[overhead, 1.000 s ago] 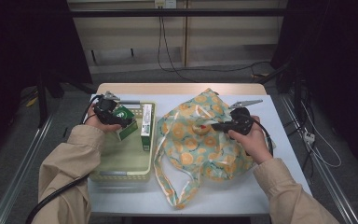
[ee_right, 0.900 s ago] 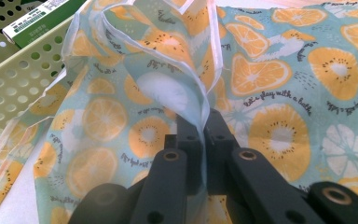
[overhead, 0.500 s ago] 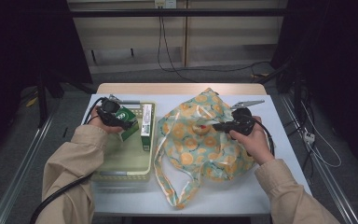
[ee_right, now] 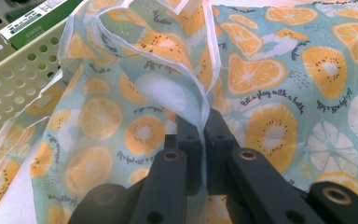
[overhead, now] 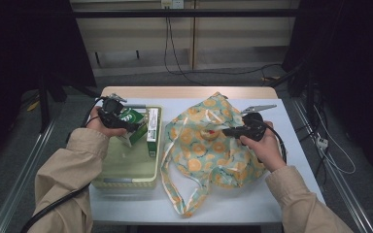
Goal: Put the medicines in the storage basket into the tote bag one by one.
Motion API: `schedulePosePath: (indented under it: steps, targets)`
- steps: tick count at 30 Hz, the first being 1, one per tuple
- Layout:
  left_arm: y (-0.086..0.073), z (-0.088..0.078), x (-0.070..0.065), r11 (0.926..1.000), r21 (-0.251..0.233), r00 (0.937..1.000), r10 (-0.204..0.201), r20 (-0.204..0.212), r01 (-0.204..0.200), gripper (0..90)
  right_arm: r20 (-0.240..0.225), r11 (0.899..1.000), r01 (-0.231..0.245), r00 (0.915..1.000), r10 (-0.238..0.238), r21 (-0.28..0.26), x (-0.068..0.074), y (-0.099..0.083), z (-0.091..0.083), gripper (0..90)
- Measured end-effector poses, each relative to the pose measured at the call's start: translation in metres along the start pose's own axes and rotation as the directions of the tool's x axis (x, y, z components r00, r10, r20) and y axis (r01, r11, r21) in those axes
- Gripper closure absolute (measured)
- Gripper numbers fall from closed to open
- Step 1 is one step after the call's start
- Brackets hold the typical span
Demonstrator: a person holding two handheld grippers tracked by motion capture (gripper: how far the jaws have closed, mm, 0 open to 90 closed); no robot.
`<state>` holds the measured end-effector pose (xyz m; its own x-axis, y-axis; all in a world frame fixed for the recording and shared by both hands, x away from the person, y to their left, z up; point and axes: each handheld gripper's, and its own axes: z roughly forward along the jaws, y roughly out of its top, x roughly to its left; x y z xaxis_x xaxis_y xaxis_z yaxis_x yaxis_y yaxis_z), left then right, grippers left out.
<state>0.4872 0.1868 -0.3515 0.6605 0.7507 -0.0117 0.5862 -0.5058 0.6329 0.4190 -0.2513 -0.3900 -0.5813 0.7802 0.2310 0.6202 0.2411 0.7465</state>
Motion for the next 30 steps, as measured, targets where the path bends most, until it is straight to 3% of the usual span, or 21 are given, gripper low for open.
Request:
schedulePosePath:
  steps: [11,17,24,26,30]
  targets:
    - [0.03,-0.047,-0.019,0.9968,-0.07,0.9991,0.041,0.01,-0.04,17.3,0.007,1.0,-0.001,1.0,0.001,-0.006,0.0,0.002,0.0,87.6]
    - [0.045,-0.054,-0.048,0.9892,-0.115,0.9916,0.101,0.081,-0.091,17.2,0.012,1.0,-0.001,0.9999,0.001,-0.008,0.001,0.003,-0.001,87.7]
    - [0.058,-0.051,-0.092,0.9731,-0.165,0.9709,0.186,0.151,-0.161,17.1,0.009,1.0,0.003,1.0,-0.003,-0.011,0.003,0.004,-0.001,87.7]
    - [0.061,-0.049,-0.103,0.9655,-0.172,0.9604,0.224,0.166,-0.195,17.1,0.009,1.0,0.002,1.0,-0.001,-0.011,0.003,0.004,-0.001,87.7]
    - [0.063,-0.041,-0.123,0.9605,-0.179,0.9462,0.248,0.208,-0.213,17.1,0.01,1.0,0.003,0.9999,-0.003,-0.01,0.004,0.004,-0.002,87.6]
